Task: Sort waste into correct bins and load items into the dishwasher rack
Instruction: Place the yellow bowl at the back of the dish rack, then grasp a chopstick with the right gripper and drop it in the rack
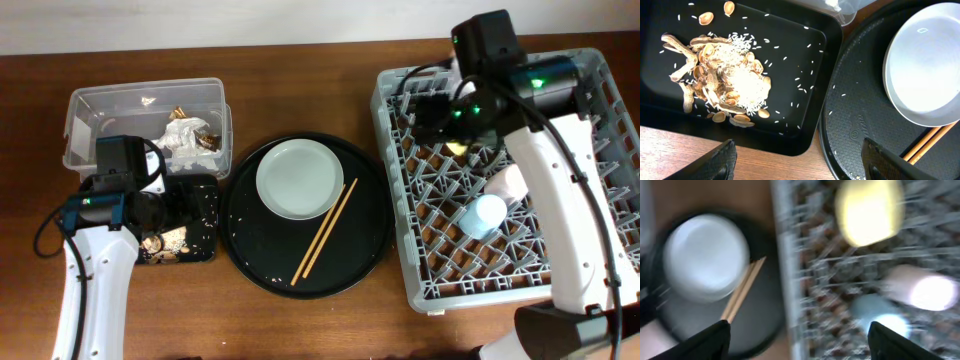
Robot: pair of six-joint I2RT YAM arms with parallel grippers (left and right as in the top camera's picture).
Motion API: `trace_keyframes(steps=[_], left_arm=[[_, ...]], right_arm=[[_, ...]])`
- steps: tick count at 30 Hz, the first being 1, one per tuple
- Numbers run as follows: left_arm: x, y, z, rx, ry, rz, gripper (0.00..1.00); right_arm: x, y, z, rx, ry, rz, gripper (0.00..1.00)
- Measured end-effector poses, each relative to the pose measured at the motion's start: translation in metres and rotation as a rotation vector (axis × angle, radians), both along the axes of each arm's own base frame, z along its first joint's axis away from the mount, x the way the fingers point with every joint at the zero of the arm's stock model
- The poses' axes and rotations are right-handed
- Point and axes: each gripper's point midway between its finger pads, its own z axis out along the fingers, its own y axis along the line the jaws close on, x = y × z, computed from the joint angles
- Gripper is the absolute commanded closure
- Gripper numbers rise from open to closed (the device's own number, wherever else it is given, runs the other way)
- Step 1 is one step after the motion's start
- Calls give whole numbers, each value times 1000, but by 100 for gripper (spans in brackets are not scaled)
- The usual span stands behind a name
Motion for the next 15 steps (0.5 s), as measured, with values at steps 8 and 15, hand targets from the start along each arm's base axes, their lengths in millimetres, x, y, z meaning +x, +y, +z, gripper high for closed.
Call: trace_keyframes(steps=[8, 15], left_arm=[[-1, -1, 0, -3, 2, -1, 20], [-1, -1, -1, -4, 6, -1, 20]], right_arm=[[-58, 112, -106, 139, 274, 175, 18], [-92, 146, -218, 61, 320, 151, 21]])
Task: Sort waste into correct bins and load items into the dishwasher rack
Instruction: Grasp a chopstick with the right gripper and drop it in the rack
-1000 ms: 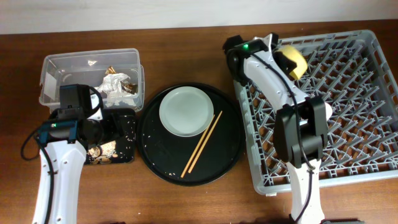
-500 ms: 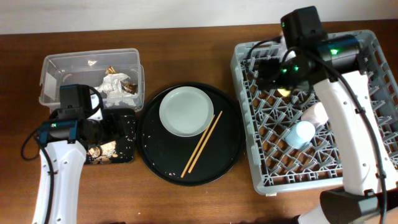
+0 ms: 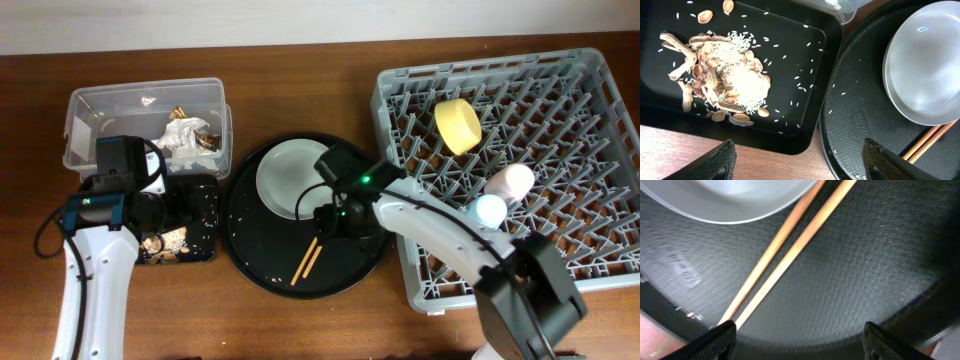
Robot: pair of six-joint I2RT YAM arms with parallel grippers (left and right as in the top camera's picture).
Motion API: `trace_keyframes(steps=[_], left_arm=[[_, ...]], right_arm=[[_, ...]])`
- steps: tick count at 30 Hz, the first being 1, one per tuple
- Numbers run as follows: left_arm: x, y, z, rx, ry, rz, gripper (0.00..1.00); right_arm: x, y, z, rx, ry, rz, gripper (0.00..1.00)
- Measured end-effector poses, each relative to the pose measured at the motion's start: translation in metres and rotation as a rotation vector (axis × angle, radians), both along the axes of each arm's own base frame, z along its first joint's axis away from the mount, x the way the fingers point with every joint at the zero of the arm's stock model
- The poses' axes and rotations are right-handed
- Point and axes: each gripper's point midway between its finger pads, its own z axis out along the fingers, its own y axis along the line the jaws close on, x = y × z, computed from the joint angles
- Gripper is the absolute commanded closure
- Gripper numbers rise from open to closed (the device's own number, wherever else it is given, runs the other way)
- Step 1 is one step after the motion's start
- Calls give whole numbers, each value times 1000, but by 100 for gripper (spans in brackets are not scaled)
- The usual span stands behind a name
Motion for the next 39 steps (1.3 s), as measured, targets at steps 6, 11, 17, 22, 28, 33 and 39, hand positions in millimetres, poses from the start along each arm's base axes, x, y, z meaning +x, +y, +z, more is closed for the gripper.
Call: trace_keyframes(steps=[6, 11, 17, 22, 28, 33, 39], left_arm=[[0, 0, 0, 0, 0, 0, 20], [0, 0, 0, 0, 0, 0, 20], [0, 0, 0, 0, 0, 0, 20], [0, 0, 0, 0, 1, 0, 20], [-1, 0, 0, 0, 3, 0, 20], [-1, 0, 0, 0, 4, 0, 20], [-1, 0, 0, 0, 5, 0, 20]], right_arm=[[7, -4, -36, -83, 21, -107, 21], [14, -1, -41, -73, 12, -172, 21], [14, -4, -48, -102, 25, -244, 22], [10, -10, -50, -135, 42, -255, 53], [1, -31, -52, -194, 111, -279, 89], [5, -34, -51, -194, 109, -310, 96], [12, -31, -26, -206, 105, -199, 96]])
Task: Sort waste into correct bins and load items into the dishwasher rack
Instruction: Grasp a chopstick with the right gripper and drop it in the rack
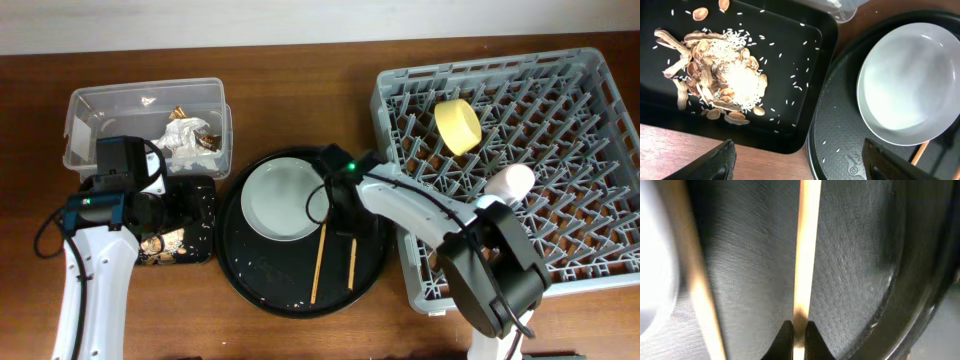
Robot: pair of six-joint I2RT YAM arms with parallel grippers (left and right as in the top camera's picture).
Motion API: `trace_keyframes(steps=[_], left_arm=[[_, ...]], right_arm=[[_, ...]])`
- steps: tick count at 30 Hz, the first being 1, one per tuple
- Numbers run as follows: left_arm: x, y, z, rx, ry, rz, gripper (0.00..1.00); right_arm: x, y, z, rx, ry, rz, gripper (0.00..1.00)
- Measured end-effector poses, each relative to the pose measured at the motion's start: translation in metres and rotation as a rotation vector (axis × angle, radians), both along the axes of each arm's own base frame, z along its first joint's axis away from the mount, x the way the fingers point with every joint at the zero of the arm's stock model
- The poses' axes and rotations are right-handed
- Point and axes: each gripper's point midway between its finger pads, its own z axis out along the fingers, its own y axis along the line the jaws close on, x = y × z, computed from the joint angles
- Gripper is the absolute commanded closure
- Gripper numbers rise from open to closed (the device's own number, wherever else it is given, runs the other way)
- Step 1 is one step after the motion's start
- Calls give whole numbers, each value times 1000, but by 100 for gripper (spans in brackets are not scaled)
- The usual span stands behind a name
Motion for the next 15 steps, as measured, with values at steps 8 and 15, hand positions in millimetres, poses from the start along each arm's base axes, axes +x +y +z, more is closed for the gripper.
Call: trace_keyframes(steps=[8, 15], left_arm=[[0, 0, 0, 0, 0, 0, 20], [0, 0, 0, 0, 0, 0, 20]], right_arm=[[69, -76, 157, 69, -188, 165, 96], [49, -141, 118, 36, -24, 207, 96]])
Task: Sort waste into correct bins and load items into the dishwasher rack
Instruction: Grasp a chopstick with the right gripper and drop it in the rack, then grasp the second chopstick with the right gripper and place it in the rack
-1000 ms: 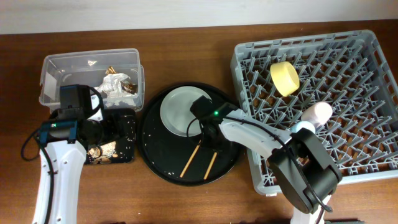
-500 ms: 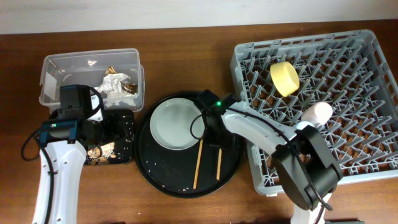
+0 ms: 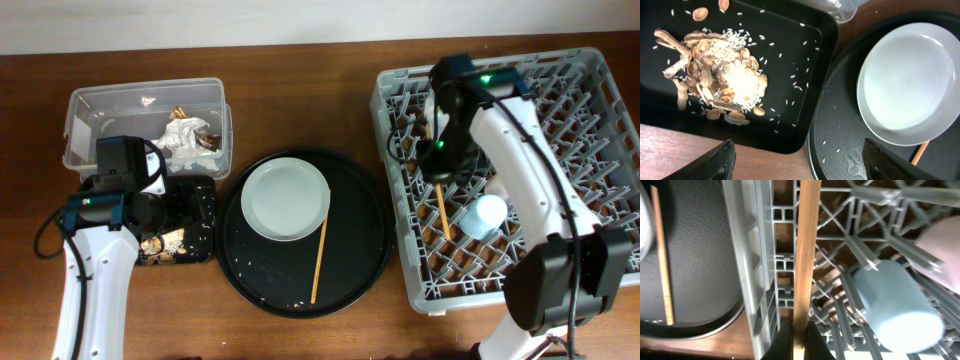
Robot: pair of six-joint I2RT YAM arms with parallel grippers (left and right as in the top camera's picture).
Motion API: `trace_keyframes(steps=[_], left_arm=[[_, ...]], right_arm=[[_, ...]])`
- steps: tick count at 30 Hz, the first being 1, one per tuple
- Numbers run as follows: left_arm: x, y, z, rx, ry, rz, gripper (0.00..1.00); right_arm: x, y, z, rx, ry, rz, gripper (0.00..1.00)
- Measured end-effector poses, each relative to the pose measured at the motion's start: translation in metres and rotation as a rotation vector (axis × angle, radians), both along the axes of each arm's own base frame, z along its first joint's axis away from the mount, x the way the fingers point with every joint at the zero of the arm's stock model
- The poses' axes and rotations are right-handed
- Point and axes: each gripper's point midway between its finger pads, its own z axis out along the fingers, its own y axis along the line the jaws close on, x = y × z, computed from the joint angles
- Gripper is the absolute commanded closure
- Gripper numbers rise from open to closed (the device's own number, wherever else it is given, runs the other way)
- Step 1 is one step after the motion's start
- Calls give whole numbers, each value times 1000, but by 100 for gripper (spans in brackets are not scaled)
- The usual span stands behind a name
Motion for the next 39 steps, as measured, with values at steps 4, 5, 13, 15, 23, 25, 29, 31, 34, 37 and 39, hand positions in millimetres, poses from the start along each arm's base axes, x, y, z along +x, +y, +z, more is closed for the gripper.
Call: trace_keyframes(steps=[4, 5, 13, 15, 23, 25, 29, 31, 34, 37, 39], left_arm=[[0, 0, 0, 0, 0, 0, 20], [0, 0, 0, 0, -1, 0, 20], [0, 0, 0, 0, -1, 0, 20], [0, 0, 0, 0, -1, 0, 20], [0, 0, 0, 0, -2, 0, 20], [0, 0, 0, 0, -1, 0, 20], [0, 0, 0, 0, -1, 0, 20], [0, 0, 0, 0, -1, 0, 20], [0, 0, 0, 0, -1, 0, 20], [0, 0, 0, 0, -1, 0, 20], [0, 0, 0, 0, -1, 0, 20]], right_arm=[[-13, 8, -40, 13, 50, 57, 81], [-13, 9, -43, 17, 52, 61, 64], [2, 13, -16, 35, -25, 10, 51], [-2, 28, 3, 56, -81, 22, 50], [-36, 165, -8, 157, -167, 144, 31], [-51, 191, -40, 169, -149, 135, 31], [-68, 198, -96, 156, -112, 60, 32], [-71, 198, -115, 150, -101, 39, 32], [-77, 195, -139, 114, -60, 21, 39], [-76, 191, -141, 82, -62, -7, 60], [-77, 182, -143, 32, -58, -47, 71]])
